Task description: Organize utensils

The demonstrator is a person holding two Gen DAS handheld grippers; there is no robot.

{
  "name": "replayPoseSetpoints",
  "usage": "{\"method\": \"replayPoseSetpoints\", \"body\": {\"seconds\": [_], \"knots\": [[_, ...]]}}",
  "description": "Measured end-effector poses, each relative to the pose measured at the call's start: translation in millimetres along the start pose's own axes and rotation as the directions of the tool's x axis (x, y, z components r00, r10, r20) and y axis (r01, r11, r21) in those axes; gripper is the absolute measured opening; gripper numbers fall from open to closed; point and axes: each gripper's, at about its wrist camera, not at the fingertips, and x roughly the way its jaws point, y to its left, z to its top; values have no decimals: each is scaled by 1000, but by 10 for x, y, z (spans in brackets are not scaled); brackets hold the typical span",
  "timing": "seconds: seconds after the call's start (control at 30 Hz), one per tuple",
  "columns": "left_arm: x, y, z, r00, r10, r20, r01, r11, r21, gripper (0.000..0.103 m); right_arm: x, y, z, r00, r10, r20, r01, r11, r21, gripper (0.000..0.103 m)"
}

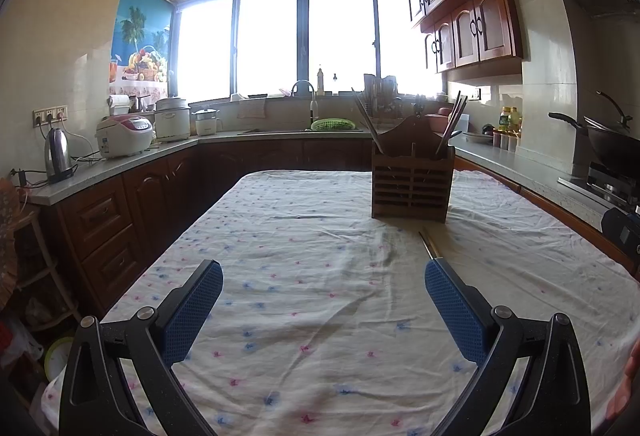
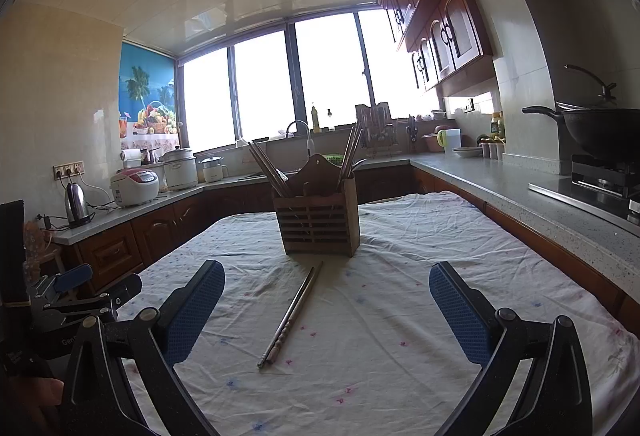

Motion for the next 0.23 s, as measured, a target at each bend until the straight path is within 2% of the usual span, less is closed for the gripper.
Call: {"method": "replayPoseSetpoints", "body": {"seconds": [0.23], "knots": [[28,-5,49,1000,-20,-17,20,1000,-15,102,26,64,13,1000,6,-12,-6,1000,2,103]]}}
